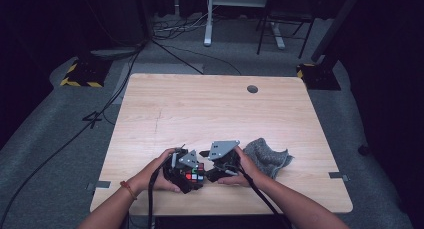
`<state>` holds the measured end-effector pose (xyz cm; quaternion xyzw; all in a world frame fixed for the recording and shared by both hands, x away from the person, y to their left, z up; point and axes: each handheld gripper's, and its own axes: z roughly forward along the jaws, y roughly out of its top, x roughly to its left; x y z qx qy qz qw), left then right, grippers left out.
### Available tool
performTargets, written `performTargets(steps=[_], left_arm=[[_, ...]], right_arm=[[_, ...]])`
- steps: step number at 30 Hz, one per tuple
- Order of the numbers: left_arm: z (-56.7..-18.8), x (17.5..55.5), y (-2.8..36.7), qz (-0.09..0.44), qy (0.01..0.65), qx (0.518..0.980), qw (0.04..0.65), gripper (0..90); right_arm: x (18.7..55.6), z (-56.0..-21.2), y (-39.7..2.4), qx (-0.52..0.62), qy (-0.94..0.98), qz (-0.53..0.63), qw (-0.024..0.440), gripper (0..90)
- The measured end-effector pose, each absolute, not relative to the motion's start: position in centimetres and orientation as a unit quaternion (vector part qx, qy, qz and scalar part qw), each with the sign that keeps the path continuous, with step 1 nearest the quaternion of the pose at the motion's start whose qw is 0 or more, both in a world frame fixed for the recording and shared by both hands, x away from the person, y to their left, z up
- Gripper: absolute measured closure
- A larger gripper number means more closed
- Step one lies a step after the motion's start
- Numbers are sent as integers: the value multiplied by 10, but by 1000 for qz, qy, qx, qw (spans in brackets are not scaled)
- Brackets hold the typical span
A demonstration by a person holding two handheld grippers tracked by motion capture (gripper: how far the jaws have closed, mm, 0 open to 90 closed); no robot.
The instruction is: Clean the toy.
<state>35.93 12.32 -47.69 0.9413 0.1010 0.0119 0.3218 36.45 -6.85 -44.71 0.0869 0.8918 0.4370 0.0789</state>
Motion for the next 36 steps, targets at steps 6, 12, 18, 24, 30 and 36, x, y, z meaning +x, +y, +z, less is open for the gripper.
performTargets(steps=[6, 12, 18, 24, 30, 36], left_arm=[[-479, 358, 133, 10, 113, 941, 319, 270], [-478, 350, 140, 21, 118, 941, 316, 305], [-480, 344, 133, 37, 133, 937, 320, 321], [-488, 348, 122, 34, 133, 940, 314, 308], [-490, 351, 118, 34, 132, 937, 321, 325], [-487, 358, 112, 54, 134, 938, 315, 330]], right_arm=[[364, -444, -81, 92, 890, 438, 82, 370], [366, -435, -133, 124, 887, 429, 117, 362], [376, -445, -196, 187, 891, 375, 172, 361], [389, -462, -240, 244, 883, 361, 172, 334], [400, -482, -255, 275, 887, 346, 134, 386], [400, -488, -257, 272, 891, 348, 107, 548]])
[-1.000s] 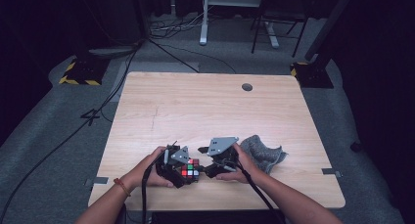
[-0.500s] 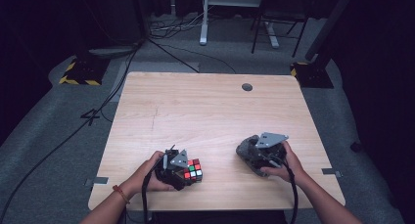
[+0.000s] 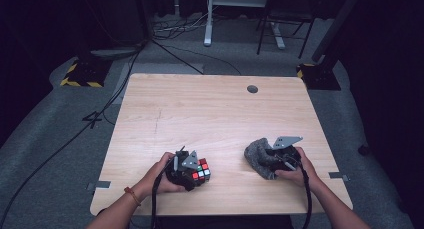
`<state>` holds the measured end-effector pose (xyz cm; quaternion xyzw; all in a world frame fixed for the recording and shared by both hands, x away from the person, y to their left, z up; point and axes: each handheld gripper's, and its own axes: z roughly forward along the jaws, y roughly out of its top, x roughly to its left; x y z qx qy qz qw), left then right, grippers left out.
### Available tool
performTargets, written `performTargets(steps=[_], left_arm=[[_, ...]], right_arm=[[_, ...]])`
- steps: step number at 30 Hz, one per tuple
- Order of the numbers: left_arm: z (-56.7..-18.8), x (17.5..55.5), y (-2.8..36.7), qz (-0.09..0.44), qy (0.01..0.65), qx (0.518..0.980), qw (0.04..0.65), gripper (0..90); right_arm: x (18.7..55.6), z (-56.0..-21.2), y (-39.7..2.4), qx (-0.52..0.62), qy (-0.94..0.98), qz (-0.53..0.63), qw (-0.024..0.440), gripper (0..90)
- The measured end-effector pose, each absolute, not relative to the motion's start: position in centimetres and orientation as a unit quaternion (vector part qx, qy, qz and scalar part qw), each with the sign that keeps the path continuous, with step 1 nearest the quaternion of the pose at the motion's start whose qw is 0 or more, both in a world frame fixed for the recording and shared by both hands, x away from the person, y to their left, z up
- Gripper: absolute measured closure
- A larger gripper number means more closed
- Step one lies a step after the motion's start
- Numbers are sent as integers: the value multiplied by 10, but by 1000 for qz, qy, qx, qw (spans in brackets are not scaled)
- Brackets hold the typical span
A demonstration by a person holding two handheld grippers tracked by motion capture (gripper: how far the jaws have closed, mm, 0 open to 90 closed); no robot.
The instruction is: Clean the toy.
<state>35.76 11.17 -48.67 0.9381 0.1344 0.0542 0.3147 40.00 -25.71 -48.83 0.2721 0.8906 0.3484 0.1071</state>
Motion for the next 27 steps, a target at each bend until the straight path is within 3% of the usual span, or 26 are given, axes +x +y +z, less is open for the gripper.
performTargets(steps=[6, 9, 27], left_arm=[[-474, 365, 98, 61, 124, 931, 339, 330], [-465, 369, 91, 65, 117, 928, 349, 330], [-443, 386, 62, 77, 89, 919, 375, 331]], right_arm=[[397, -486, -258, 259, 894, 349, 108, 707], [395, -485, -257, 250, 896, 350, 114, 741], [385, -458, -266, 231, 870, 417, 127, 758]])
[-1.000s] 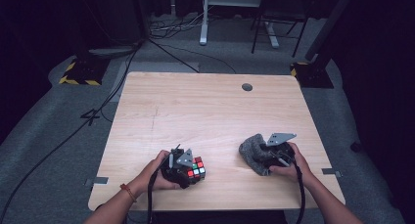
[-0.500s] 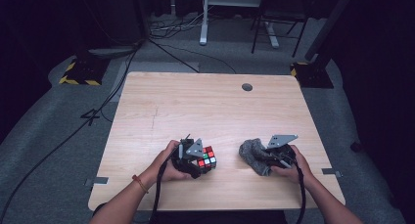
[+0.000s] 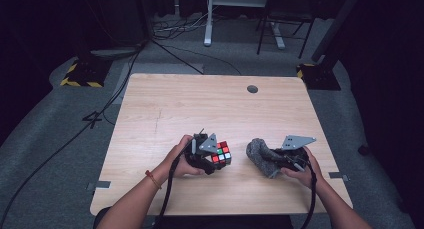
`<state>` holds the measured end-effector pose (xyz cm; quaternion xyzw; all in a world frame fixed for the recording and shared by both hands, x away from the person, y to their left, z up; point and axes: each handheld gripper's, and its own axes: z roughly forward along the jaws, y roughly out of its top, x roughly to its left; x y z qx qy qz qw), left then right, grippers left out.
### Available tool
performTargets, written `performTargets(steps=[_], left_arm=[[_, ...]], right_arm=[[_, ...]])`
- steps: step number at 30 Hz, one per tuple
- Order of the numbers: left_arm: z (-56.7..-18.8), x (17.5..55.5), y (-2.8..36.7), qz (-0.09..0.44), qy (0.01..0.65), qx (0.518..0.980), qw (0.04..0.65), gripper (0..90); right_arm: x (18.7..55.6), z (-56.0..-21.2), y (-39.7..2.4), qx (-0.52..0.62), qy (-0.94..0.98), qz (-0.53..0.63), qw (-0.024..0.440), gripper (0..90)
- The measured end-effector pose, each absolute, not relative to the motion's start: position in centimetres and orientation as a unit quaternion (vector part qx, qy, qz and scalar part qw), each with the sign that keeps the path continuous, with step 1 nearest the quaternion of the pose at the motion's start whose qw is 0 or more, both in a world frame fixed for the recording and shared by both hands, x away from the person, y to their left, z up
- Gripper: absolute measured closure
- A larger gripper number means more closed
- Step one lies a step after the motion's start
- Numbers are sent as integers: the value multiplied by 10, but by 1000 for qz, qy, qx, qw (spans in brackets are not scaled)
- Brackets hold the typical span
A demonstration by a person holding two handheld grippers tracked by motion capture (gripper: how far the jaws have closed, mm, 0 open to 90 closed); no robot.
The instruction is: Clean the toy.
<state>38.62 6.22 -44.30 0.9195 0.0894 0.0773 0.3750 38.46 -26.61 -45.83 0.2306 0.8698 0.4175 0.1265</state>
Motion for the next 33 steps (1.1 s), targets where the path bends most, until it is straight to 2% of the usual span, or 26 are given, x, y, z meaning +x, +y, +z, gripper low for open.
performTargets(steps=[13, 23, 33], left_arm=[[-442, 385, 41, 78, 67, 926, 362, 331], [-443, 380, 21, 87, 43, 936, 338, 331], [-444, 379, 16, 105, 43, 942, 317, 334]], right_arm=[[372, -431, -257, 196, 851, 474, 112, 761], [361, -407, -221, 137, 860, 483, 94, 761], [364, -401, -176, 102, 892, 436, 58, 759]])
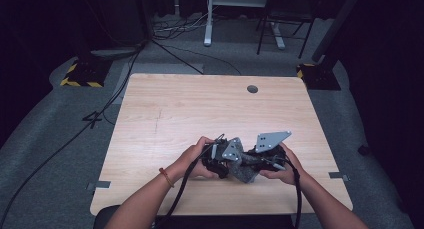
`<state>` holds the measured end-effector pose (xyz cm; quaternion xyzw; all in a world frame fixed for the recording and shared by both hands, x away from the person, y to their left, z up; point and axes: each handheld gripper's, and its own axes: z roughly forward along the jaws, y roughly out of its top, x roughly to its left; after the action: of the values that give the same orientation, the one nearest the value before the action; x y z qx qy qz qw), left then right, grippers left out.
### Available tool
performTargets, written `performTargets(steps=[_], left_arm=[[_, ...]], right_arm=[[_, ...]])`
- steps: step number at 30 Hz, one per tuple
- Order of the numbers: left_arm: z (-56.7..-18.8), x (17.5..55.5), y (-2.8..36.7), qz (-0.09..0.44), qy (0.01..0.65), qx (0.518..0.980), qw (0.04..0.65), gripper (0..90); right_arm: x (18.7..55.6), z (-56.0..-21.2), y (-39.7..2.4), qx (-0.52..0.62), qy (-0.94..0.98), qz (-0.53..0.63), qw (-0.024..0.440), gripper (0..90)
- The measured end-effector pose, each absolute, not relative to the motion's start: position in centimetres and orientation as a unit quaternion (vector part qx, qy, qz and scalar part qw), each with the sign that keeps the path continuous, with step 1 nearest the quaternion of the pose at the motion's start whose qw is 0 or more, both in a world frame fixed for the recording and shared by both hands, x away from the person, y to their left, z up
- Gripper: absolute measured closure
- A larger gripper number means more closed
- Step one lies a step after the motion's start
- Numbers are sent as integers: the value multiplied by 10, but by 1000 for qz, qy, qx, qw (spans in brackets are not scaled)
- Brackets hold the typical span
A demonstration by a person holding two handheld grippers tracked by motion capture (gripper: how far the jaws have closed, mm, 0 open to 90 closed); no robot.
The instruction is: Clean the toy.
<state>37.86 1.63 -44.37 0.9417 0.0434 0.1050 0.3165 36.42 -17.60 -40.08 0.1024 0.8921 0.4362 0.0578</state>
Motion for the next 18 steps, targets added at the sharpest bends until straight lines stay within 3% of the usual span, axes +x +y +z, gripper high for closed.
performTargets(steps=[8, 18], left_arm=[[-441, 380, 23, 113, 60, 941, 315, 336], [-439, 379, 27, 111, 58, 941, 314, 338]], right_arm=[[366, -398, -162, 105, 894, 431, 70, 760], [370, -400, -189, 138, 884, 437, 90, 762]])
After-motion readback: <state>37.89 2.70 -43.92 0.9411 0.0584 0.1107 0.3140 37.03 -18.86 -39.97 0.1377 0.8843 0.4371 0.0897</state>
